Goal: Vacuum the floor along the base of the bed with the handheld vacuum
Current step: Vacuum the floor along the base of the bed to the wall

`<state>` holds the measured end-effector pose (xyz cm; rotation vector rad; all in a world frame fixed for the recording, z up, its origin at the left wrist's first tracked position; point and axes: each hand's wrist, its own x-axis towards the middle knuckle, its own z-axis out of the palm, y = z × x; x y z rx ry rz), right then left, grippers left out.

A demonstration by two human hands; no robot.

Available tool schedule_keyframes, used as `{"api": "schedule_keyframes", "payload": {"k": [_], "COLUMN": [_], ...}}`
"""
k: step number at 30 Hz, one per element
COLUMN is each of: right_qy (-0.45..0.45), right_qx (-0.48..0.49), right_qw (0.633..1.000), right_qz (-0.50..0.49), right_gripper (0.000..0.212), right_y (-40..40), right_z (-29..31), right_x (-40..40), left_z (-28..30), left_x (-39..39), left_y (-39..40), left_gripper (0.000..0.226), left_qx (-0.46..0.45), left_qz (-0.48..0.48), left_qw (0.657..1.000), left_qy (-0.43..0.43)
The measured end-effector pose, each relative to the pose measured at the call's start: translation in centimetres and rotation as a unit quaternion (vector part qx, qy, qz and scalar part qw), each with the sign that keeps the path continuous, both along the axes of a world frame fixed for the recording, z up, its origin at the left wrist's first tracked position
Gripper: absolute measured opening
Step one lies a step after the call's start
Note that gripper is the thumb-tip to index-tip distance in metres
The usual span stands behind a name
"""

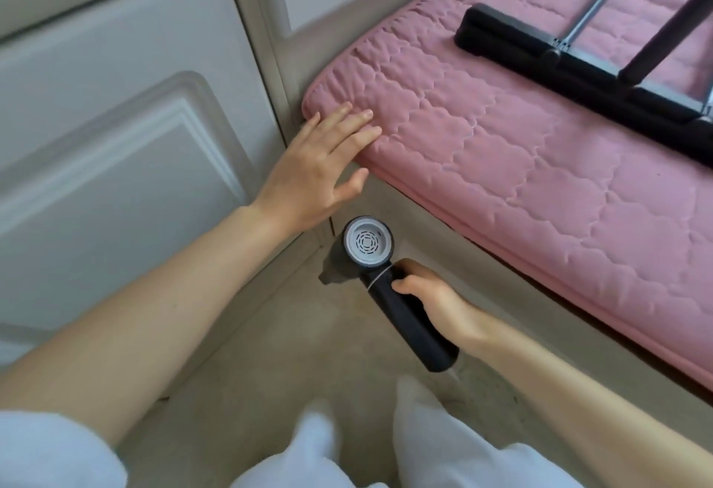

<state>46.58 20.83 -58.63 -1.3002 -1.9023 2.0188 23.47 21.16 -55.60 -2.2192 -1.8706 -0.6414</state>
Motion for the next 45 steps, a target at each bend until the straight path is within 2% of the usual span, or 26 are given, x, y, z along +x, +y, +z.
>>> {"api": "schedule_keyframes", "payload": {"k": [2,6,15,25,33,38,41,45], "right_qy": [0.001,-0.008,-0.007,-0.005,-0.013,-0.01,-0.039,-0.037], "right_qx": [0.0,-0.072,-0.047,-0.06,-0.019,0.081,0.089,0.124], "right_qw": [1.0,0.996,0.995,0.991,0.993,0.994,0.992,0.989], "right_qz": [-0.014,-0.054,-0.087,-0.124,-0.12,-0.068,-0.075,-0.069], "right_gripper": [0.036,0.033,0.031,0.036,0.035,0.034,0.039,0.032], "right_y": [-0.2,-1.0,-2.7,-2.7,-2.6,-3.4,-4.0,-4.7], "right_z": [0.1,1.2,1.8,-0.6,-0.6,-0.9,-1.4,-2.1], "right_x": [0.7,3.3,6.4,6.2,4.8,3.6,3.0,2.0], "left_z": [0.1,0.7,0.9,-1.0,-1.4,-1.5,-1.4,-0.9], "left_x": [0.1,1.1,4.1,3.4,2.7,2.6,2.8,2.2], "left_y": [-0.2,-0.7,-1.1,-0.5,-0.5,-1.1,-1.1,-1.0], "left_gripper": [0.053,0.059,0.063,0.062,0.063,0.064,0.067,0.071], "left_qx": [-0.019,-0.051,-0.081,-0.013,-0.001,-0.013,-0.035,-0.06], "left_qz": [0.008,0.041,0.108,0.114,0.088,0.074,0.075,0.075], "left_qw": [1.0,0.998,0.991,0.993,0.996,0.997,0.996,0.995], "left_qy": [-0.003,0.0,-0.015,0.031,0.034,0.021,0.014,0.04]}}
